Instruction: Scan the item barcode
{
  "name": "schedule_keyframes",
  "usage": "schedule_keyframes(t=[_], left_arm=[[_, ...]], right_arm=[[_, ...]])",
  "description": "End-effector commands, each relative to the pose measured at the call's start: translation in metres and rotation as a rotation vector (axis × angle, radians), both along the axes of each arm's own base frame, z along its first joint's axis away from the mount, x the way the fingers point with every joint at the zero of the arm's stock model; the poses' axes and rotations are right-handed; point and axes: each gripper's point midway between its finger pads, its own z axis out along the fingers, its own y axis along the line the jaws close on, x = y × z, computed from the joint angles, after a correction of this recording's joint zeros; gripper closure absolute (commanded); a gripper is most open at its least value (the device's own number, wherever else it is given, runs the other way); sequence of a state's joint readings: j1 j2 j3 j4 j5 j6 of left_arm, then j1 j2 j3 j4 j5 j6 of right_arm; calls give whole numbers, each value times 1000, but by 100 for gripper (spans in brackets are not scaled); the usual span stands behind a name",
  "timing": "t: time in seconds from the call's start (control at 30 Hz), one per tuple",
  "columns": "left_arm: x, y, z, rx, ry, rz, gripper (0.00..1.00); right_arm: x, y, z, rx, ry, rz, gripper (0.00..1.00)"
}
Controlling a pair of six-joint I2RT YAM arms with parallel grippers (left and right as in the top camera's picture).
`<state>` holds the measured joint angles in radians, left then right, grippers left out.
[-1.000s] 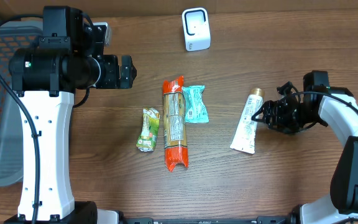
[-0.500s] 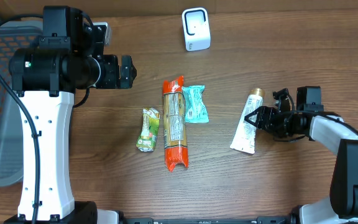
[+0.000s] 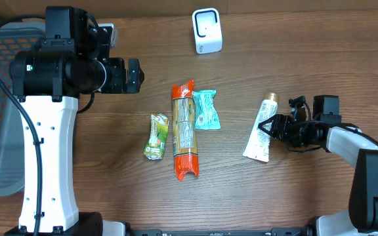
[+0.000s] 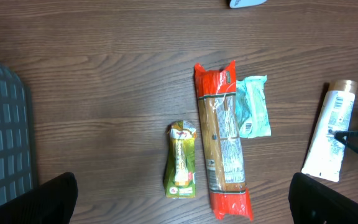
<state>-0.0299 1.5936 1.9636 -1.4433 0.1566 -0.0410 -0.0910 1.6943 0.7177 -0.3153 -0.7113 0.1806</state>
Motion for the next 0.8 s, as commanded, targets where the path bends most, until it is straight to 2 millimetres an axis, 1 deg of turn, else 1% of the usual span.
schedule_keyframes(t=[0.0,0.1,0.23,0.4,0.53,0.67,0.77], left_arm=[[1,2,0,13,-8,-15,1],[1,2,0,13,-8,-15,1],[1,2,0,13,-8,-15,0],[1,2,0,13,-8,-15,0],[1,2,0,13,-7,-15,0],[1,2,0,13,-8,-15,0],[1,2,0,13,-7,-14,1]], right_arm=[[-21,-6,-25,-62,93,-21,32],[-22,-5,-25,-63,94,-15,30],[-24,-7,-35,-127,135,-46,27],[-26,-1,-40,-166,137,-25,27],[-25,-4,-43,-197,157,-61,27],[-26,-2,-43,-198,156,-54,34],[-26,-2,-43,-198,157,-54,41]])
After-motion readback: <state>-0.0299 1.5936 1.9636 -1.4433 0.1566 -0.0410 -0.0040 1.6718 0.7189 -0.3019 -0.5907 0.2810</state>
